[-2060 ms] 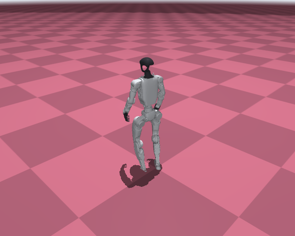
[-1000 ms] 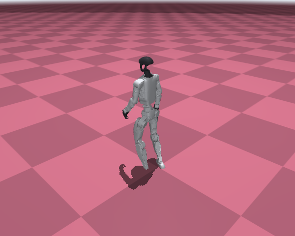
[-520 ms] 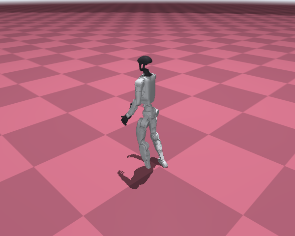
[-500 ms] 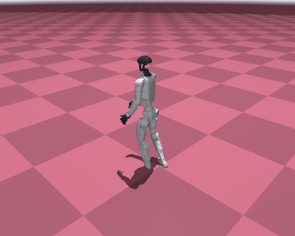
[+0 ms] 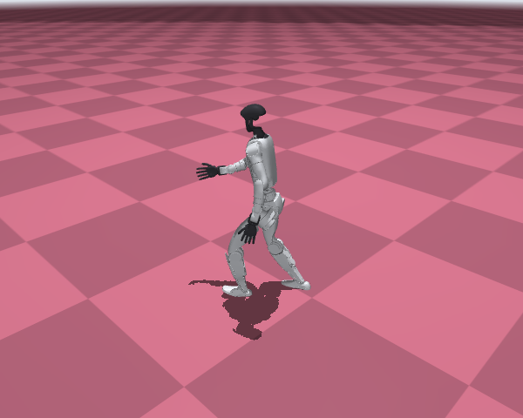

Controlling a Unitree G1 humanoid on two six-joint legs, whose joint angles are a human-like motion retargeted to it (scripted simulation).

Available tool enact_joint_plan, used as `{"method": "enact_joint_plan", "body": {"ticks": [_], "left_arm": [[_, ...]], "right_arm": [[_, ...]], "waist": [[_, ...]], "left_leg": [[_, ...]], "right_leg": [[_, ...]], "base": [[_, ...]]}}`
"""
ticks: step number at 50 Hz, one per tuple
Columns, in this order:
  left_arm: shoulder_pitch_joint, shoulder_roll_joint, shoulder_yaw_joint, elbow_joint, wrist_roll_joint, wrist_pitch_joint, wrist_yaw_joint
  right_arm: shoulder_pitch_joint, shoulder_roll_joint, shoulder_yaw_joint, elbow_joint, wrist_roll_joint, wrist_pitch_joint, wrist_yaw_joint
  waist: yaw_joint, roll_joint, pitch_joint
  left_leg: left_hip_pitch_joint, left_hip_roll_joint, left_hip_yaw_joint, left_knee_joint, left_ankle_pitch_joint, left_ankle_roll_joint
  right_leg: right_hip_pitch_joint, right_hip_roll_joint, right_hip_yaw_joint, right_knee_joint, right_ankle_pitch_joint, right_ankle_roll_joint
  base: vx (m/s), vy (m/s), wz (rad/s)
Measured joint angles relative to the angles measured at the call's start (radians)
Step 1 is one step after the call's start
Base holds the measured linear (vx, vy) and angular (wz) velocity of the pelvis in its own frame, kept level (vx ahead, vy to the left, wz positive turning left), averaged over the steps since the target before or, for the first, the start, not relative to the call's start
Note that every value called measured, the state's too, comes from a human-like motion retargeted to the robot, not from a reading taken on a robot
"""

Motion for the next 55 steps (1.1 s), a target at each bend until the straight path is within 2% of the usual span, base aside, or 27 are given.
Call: {"method": "enact_joint_plan", "body": {"ticks": [2,3,5,7,8,9,10,12,14,15,17,19,21,24,28,32,36,40,45,55], "left_arm": [[0.079,0.030,0.034,0.072,0.067,0.003,-0.019],[0.113,0.039,0.049,0.096,0.097,0.005,-0.017],[0.190,0.066,0.063,0.126,0.202,-0.006,-0.004],[0.224,0.102,0.045,0.092,0.349,-0.011,0.036],[0.214,0.116,0.026,0.061,0.419,-0.007,0.062],[0.193,0.118,0.001,0.027,0.474,-0.002,0.092],[0.166,0.114,-0.026,-0.009,0.521,0.005,0.124],[0.098,0.084,-0.057,-0.091,0.547,0.007,0.199],[0.042,0.055,-0.047,-0.187,0.524,-0.012,0.252],[0.019,0.047,-0.033,-0.240,0.501,-0.029,0.266],[-0.020,0.048,-0.006,-0.353,0.451,-0.066,0.279],[-0.053,0.038,0.006,-0.440,0.419,-0.079,0.278],[-0.075,0.016,-0.005,-0.484,0.389,-0.075,0.258],[-0.087,-0.011,-0.052,-0.483,0.344,-0.049,0.210],[-0.070,-0.029,-0.095,-0.408,0.313,-0.005,0.153],[-0.036,-0.038,-0.082,-0.293,0.284,0.021,0.115],[-0.017,-0.037,-0.069,-0.199,0.261,0.022,0.087],[-0.019,-0.023,-0.061,-0.140,0.261,0.019,0.061],[-0.040,-0.006,-0.055,-0.103,0.244,0.017,0.020],[-0.075,-0.012,-0.081,-0.070,0.224,0.024,-0.038]], "right_arm": [[0.106,-0.006,-0.047,0.009,-0.021,-0.011,-0.012],[0.161,-0.020,-0.068,0.025,-0.043,-0.016,-0.026],[0.341,-0.048,-0.130,0.065,-0.139,-0.031,-0.069],[0.551,-0.058,-0.215,0.115,-0.276,-0.016,-0.113],[0.628,-0.067,-0.247,0.152,-0.340,0.001,-0.129],[0.698,-0.079,-0.270,0.194,-0.403,0.019,-0.147],[0.765,-0.093,-0.287,0.237,-0.464,0.037,-0.166],[0.883,-0.138,-0.298,0.309,-0.558,0.072,-0.215],[0.984,-0.178,-0.319,0.355,-0.597,0.104,-0.246],[1.027,-0.190,-0.333,0.369,-0.611,0.119,-0.249],[1.072,-0.194,-0.354,0.388,-0.661,0.135,-0.231],[1.071,-0.182,-0.352,0.402,-0.694,0.147,-0.213],[1.029,-0.171,-0.324,0.399,-0.712,0.153,-0.201],[0.913,-0.169,-0.256,0.370,-0.724,0.152,-0.191],[0.727,-0.176,-0.150,0.294,-0.744,0.135,-0.178],[0.606,-0.174,-0.064,0.178,-0.772,0.099,-0.151],[0.577,-0.162,0.002,0.096,-0.809,0.071,-0.097],[0.587,-0.134,0.054,0.108,-0.849,0.066,-0.023],[0.619,-0.097,0.102,0.210,-0.885,0.076,0.074],[0.647,-0.070,0.128,0.345,-0.914,0.095,0.195]], "waist": [[-0.009,-0.032,-0.016],[-0.016,-0.042,-0.021],[-0.046,-0.103,-0.023],[-0.108,-0.180,0.014],[-0.137,-0.183,0.044],[-0.170,-0.172,0.081],[-0.206,-0.155,0.122],[-0.297,-0.113,0.233],[-0.364,-0.069,0.335],[-0.383,-0.043,0.375],[-0.390,-0.006,0.417],[-0.382,0.012,0.428],[-0.358,0.022,0.400],[-0.305,0.021,0.307],[-0.234,-0.025,0.173],[-0.193,-0.090,0.109],[-0.158,-0.133,0.087],[-0.119,-0.144,0.082],[-0.093,-0.132,0.082],[-0.090,-0.121,0.087]], "left_leg": [[0.007,-0.065,0.014,-0.105,0.043,-0.004],[0.000,-0.084,0.010,-0.056,0.059,0.010],[0.031,-0.158,0.019,0.111,0.068,0.073],[0.134,-0.262,0.006,0.201,0.033,0.138],[0.195,-0.282,-0.031,0.213,0.013,0.142],[0.270,-0.294,-0.068,0.218,-0.007,0.138],[0.352,-0.300,-0.104,0.218,-0.026,0.129],[0.568,-0.297,-0.167,0.199,-0.070,0.100],[0.768,-0.260,-0.195,0.173,-0.116,0.063],[0.846,-0.232,-0.200,0.156,-0.132,0.038],[0.933,-0.170,-0.180,0.140,-0.166,0.011],[0.979,-0.127,-0.160,0.126,-0.193,0.013],[0.984,-0.122,-0.158,0.120,-0.207,0.026],[0.923,-0.160,-0.162,0.114,-0.205,0.045],[0.838,-0.249,-0.149,0.060,-0.190,0.079],[0.817,-0.307,-0.154,-0.014,-0.182,0.108],[0.830,-0.316,-0.158,-0.051,-0.183,0.110],[0.855,-0.286,-0.148,-0.076,-0.191,0.097],[0.869,-0.225,-0.132,-0.081,-0.197,0.073],[0.892,-0.181,-0.111,-0.113,-0.199,0.058]], "right_leg": [[0.025,-0.015,0.076,0.057,-0.007,0.037],[0.034,-0.013,0.111,0.122,-0.014,0.053],[0.057,-0.028,0.179,0.368,0.036,0.125],[-0.015,0.013,0.201,0.755,0.419,0.234],[-0.110,0.061,0.158,0.936,0.604,0.234],[-0.234,0.093,0.120,1.077,0.719,0.233],[-0.373,0.116,0.084,1.198,0.799,0.231],[-0.653,0.101,0.088,1.144,0.837,0.232],[-0.875,0.051,0.104,0.833,0.783,0.235],[-0.972,0.032,0.102,0.644,0.715,0.235],[-1.151,0.012,0.078,0.424,0.538,0.226],[-1.256,-0.023,0.032,0.455,0.438,0.177],[-1.269,-0.065,-0.016,0.590,0.370,0.119],[-1.151,-0.110,-0.059,0.756,0.286,0.047],[-0.852,-0.163,-0.024,0.892,0.260,-0.024],[-0.489,-0.222,0.021,0.856,0.199,-0.055],[-0.161,-0.214,0.010,0.592,0.099,-0.011],[0.042,-0.158,-0.014,0.302,-0.020,0.003],[0.146,-0.100,-0.053,0.114,-0.056,-0.009],[0.213,-0.076,-0.102,0.007,-0.047,-0.004]], "base": [[0.83,0.26,1.09],[0.87,0.23,1.45],[0.87,0.14,2.02],[0.82,-0.11,2.41],[0.77,-0.25,1.99],[0.74,-0.23,1.72],[0.71,-0.07,1.62],[0.68,0.11,1.45],[0.60,0.19,0.85],[0.49,0.18,0.27],[0.40,0.13,0.18],[0.36,0.02,0.46],[0.33,-0.05,0.34],[0.27,-0.11,-0.04],[0.20,-0.16,-0.11],[0.18,-0.19,-0.06],[0.15,-0.20,-0.12],[0.10,-0.17,-0.25],[0.05,-0.13,-0.10],[0.01,-0.03,0.04]]}}
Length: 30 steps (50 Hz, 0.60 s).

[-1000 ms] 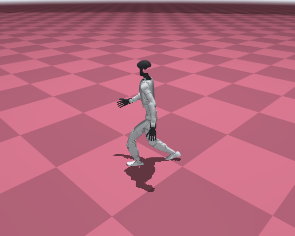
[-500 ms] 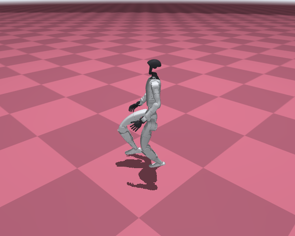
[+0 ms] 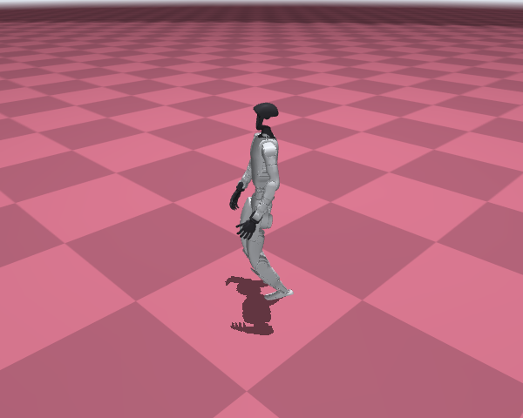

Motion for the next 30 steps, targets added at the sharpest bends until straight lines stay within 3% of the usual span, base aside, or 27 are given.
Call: {"method": "enact_joint_plan", "body": {"ticks": [30], "left_arm": [[-0.085,-0.011,-0.089,-0.018,0.158,-0.040,0.026]], "right_arm": [[-0.073,0.013,0.028,-0.039,-0.027,-0.013,-0.004]], "waist": [[-0.017,0.015,0.019]], "left_leg": [[0.058,0.013,0.008,-0.075,0.029,-0.026]], "right_leg": [[0.077,0.019,0.003,-0.110,0.053,0.026]], "base": [[0.00,0.00,0.00]]}}
